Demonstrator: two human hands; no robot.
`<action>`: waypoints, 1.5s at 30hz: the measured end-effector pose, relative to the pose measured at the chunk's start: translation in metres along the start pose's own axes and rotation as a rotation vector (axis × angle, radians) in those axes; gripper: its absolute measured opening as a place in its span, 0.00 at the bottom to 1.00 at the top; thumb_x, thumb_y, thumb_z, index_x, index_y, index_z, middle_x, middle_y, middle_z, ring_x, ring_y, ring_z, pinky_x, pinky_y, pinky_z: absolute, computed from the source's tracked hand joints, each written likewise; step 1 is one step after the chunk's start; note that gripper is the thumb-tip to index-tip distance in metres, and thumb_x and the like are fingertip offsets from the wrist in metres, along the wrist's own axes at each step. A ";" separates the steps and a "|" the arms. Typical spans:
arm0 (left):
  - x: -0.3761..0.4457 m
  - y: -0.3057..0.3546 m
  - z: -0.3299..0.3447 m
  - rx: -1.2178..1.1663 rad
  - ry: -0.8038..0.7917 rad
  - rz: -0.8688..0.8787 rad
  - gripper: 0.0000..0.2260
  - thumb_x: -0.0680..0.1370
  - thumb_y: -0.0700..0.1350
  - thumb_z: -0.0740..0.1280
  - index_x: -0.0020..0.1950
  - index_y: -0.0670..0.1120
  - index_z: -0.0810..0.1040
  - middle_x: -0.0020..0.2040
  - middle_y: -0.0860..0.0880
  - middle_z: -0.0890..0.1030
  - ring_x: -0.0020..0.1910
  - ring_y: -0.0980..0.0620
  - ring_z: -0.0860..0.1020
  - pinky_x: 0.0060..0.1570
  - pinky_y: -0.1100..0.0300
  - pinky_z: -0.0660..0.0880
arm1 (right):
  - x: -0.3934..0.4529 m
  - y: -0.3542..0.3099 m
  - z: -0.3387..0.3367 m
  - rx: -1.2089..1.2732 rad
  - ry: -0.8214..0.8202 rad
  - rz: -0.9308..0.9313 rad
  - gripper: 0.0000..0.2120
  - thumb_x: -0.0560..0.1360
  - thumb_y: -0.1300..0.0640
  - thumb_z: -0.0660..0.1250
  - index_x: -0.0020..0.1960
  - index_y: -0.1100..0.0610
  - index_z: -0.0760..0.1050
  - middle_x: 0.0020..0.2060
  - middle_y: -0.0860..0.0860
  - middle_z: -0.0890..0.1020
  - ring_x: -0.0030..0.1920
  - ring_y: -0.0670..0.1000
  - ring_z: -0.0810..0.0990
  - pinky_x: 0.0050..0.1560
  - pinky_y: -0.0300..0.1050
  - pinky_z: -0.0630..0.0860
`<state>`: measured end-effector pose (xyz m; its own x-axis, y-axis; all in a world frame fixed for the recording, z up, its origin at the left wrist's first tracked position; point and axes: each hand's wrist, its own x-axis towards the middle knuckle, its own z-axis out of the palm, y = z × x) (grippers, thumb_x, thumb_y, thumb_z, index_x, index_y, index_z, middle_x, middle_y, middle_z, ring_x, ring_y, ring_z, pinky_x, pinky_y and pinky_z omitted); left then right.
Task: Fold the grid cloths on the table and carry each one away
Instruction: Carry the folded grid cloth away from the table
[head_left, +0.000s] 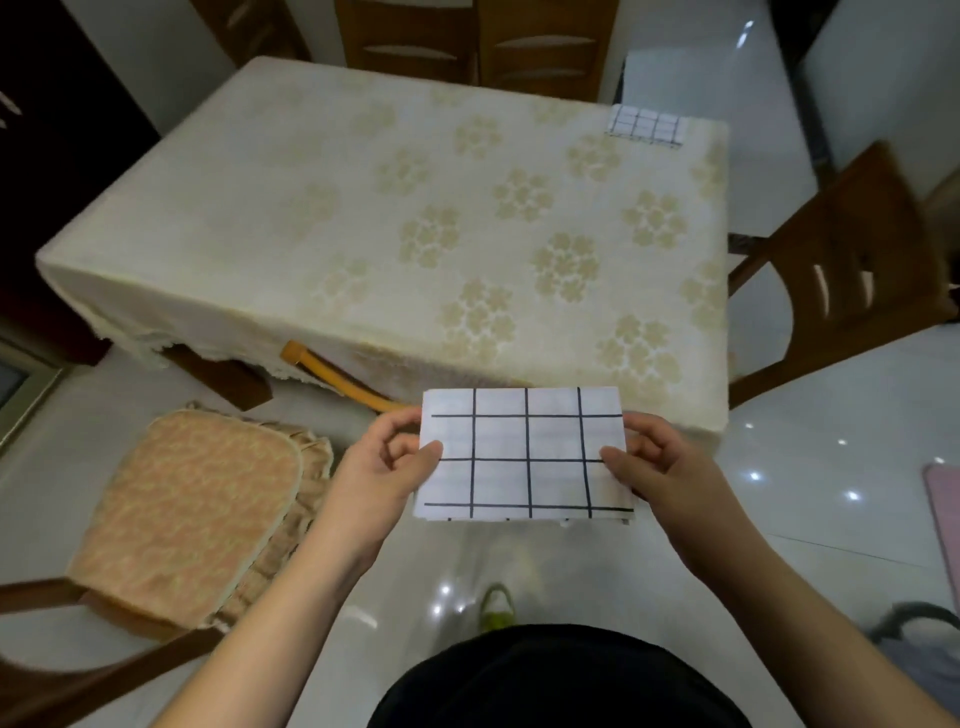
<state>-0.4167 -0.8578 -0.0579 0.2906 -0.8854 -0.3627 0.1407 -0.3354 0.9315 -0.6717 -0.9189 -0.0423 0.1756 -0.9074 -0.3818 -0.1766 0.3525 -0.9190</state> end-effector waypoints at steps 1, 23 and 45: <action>0.008 0.004 0.006 0.006 -0.012 0.009 0.14 0.78 0.36 0.67 0.60 0.49 0.77 0.36 0.47 0.81 0.37 0.51 0.81 0.43 0.55 0.75 | 0.005 -0.003 -0.006 0.005 0.019 0.001 0.14 0.76 0.64 0.68 0.61 0.55 0.76 0.46 0.60 0.84 0.46 0.55 0.85 0.50 0.51 0.81; 0.094 0.042 0.322 0.133 -0.118 -0.003 0.14 0.78 0.37 0.68 0.62 0.50 0.77 0.37 0.46 0.79 0.41 0.48 0.81 0.49 0.49 0.76 | 0.096 -0.008 -0.309 0.017 0.148 -0.010 0.14 0.77 0.61 0.68 0.58 0.46 0.75 0.43 0.44 0.86 0.45 0.45 0.85 0.44 0.39 0.80; 0.225 0.071 0.564 0.122 -0.156 0.029 0.13 0.78 0.37 0.67 0.60 0.49 0.77 0.39 0.47 0.83 0.42 0.53 0.82 0.41 0.64 0.76 | 0.238 -0.038 -0.526 -0.009 0.213 0.007 0.13 0.77 0.63 0.67 0.58 0.49 0.76 0.43 0.48 0.86 0.45 0.46 0.85 0.46 0.40 0.79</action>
<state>-0.8757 -1.2620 -0.0579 0.1418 -0.9310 -0.3363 0.0162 -0.3375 0.9412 -1.1329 -1.2689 -0.0463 -0.0342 -0.9331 -0.3579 -0.1855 0.3578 -0.9152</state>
